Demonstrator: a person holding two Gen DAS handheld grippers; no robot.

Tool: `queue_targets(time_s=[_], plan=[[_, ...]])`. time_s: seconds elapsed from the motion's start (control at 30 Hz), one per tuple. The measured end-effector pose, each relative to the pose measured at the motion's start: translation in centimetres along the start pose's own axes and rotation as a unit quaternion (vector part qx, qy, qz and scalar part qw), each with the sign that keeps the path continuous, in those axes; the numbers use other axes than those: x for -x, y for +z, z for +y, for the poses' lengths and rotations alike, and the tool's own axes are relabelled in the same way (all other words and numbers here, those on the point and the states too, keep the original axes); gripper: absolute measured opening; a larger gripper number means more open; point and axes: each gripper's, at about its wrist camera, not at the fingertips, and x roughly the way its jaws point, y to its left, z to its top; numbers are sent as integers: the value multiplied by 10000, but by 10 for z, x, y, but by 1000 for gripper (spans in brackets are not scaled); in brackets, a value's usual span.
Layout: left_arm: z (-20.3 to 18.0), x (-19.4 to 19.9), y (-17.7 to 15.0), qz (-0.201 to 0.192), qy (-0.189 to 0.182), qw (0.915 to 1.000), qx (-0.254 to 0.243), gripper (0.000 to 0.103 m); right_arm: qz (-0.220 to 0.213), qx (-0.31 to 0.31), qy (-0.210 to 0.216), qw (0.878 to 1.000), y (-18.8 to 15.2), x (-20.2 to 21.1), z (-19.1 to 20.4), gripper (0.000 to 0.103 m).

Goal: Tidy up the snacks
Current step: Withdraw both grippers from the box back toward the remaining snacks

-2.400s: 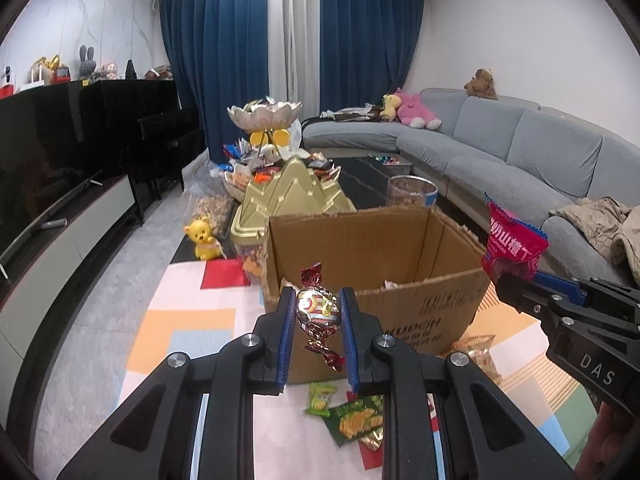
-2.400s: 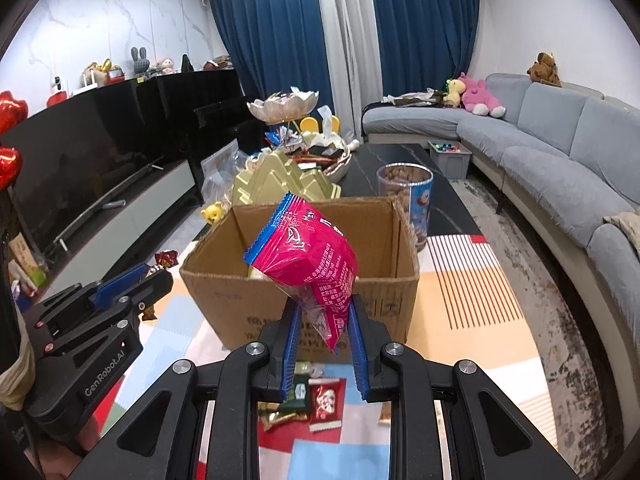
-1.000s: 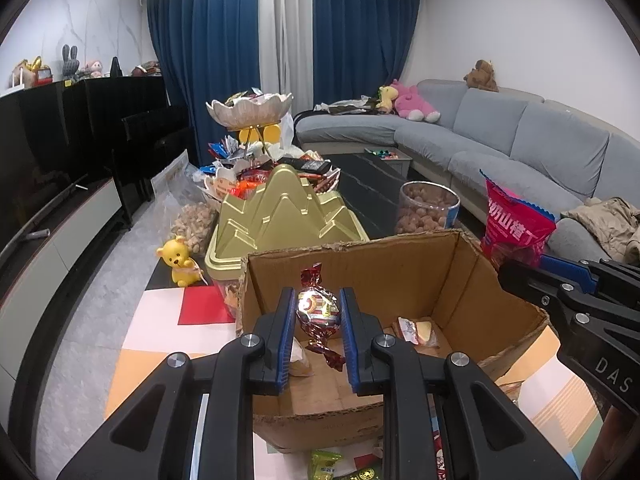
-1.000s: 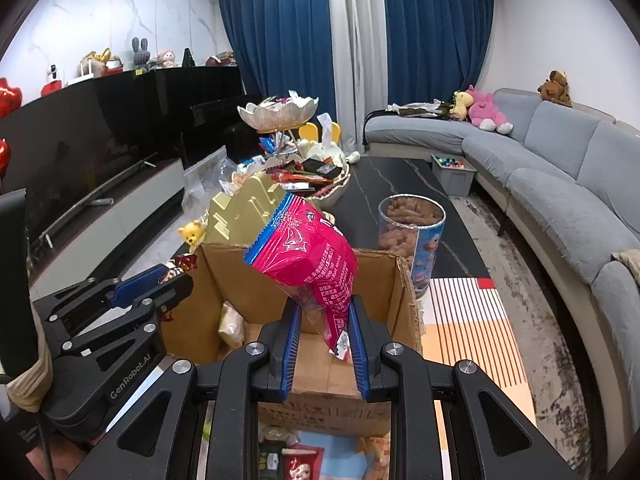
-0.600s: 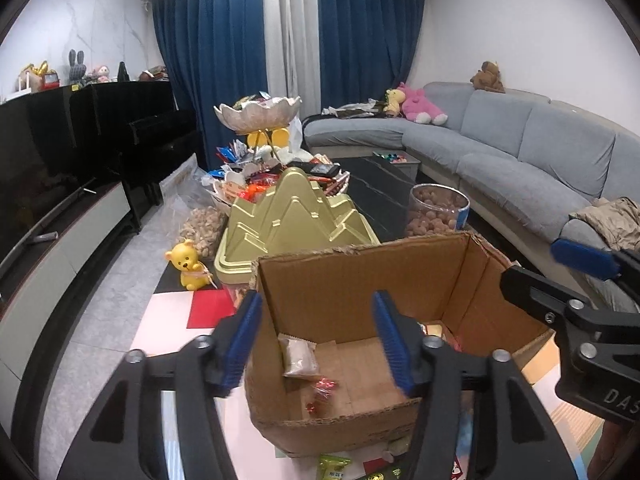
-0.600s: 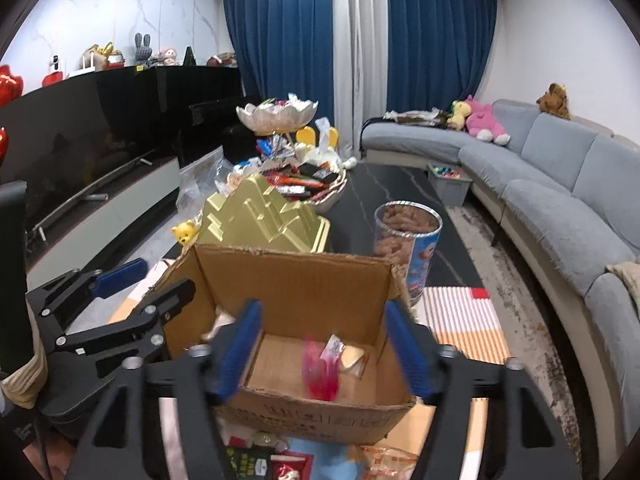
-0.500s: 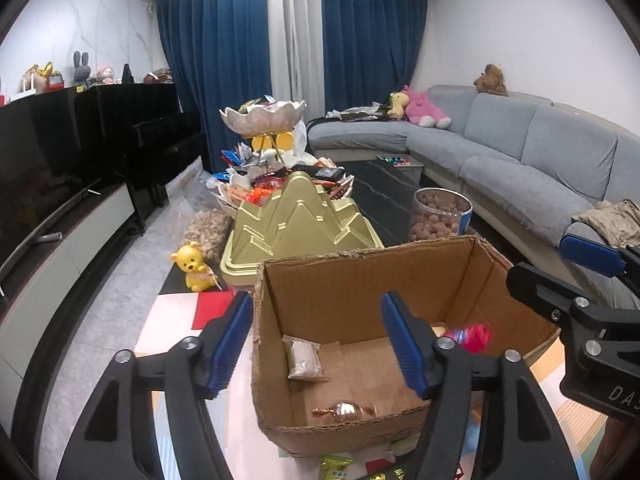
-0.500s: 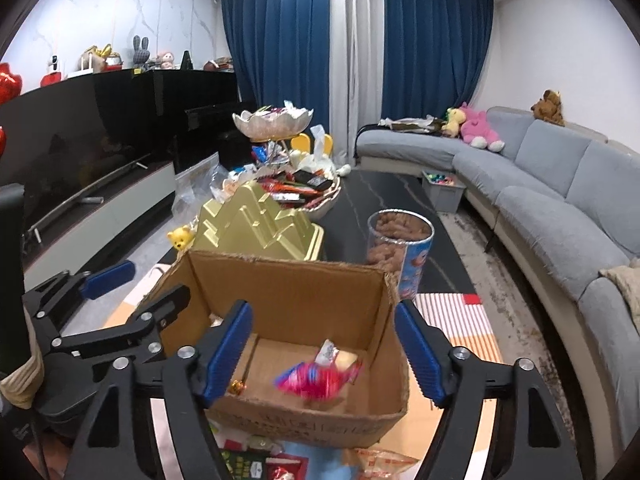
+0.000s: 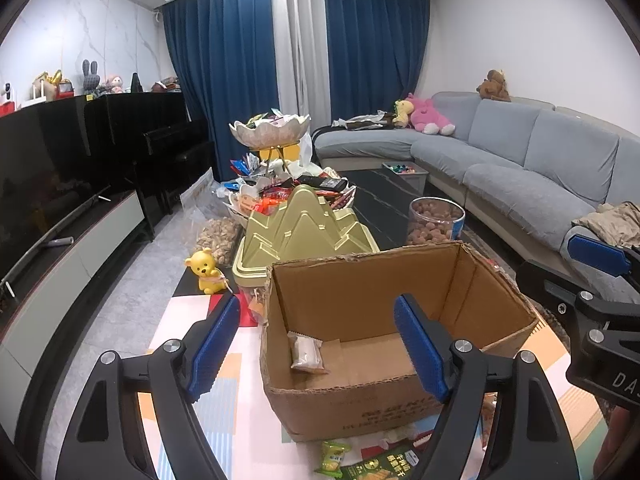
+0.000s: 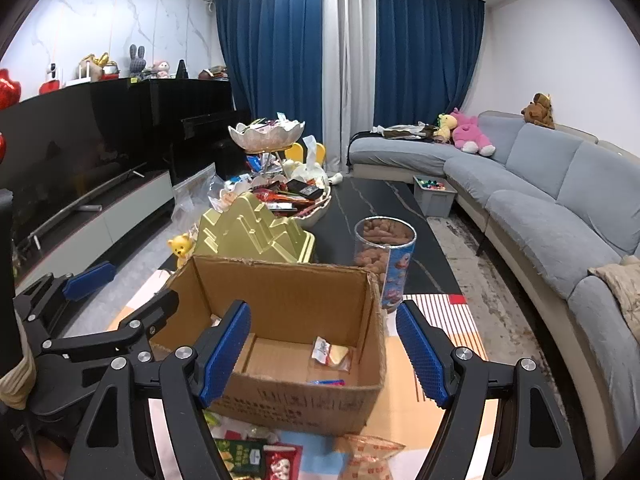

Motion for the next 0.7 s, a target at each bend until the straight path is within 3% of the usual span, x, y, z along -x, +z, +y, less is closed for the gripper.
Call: queue_targets(time_s=[0.7], plan=[[-16,32,-9,-21,-78,10000,-2,79,-47,-127,-34,9999,-13,31,-13,76]])
